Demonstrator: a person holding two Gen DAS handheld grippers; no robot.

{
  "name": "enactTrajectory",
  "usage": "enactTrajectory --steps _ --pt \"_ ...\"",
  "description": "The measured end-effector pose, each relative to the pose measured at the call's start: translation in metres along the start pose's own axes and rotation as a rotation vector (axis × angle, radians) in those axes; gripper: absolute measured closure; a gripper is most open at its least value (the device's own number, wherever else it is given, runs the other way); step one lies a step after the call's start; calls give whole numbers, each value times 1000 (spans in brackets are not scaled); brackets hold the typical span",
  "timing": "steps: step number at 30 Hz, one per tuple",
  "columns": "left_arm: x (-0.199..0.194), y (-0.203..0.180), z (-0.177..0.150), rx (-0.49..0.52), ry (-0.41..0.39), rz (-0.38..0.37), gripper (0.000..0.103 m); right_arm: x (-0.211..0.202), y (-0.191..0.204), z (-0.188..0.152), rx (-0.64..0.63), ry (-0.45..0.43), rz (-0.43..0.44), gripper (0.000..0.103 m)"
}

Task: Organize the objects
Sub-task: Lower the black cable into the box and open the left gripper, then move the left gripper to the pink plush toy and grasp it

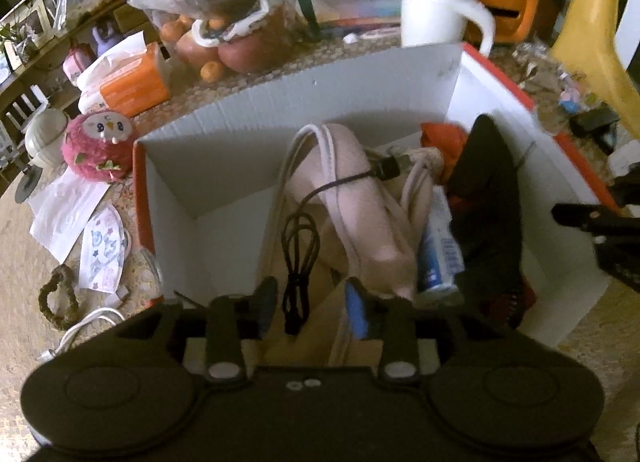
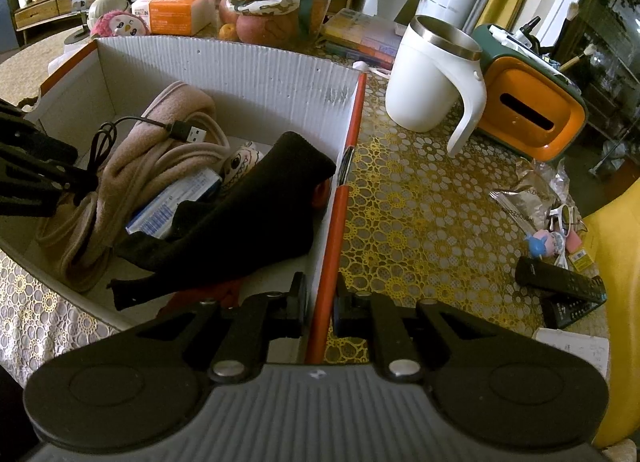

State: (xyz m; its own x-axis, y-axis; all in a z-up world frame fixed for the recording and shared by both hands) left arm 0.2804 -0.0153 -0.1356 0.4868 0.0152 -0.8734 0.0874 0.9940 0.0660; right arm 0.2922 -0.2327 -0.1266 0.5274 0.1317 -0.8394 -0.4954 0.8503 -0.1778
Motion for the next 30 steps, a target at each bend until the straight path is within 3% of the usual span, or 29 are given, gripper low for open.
enactTrajectory --steps 2,13,21,30 --pt "-8 0 1 -1 -20 -28 54 0 0 0 1 1 0 91" --pt "-57 9 -2 -1 -133 -111 46 0 0 -2 3 6 -4 91" --pt "-73 52 -5 -49 -177 -65 43 -3 3 -4 -1 13 -6 91" --pt "-86 120 -15 -140 -214 13 31 -5 3 -5 -4 18 0 91"
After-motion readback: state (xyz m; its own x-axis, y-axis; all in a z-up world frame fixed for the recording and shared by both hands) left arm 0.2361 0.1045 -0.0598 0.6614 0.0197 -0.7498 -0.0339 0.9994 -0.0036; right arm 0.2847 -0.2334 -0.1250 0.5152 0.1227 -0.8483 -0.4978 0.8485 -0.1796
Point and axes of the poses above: each gripper's, at about its wrist camera, not at the fingertips, and x roughly the way its jaws point, y to its left, z to its top, the point moved 7 cm from there along x, roughly the way its jaws point, and after that the axes turned 1 degree about -x, right-handed, at the moved point
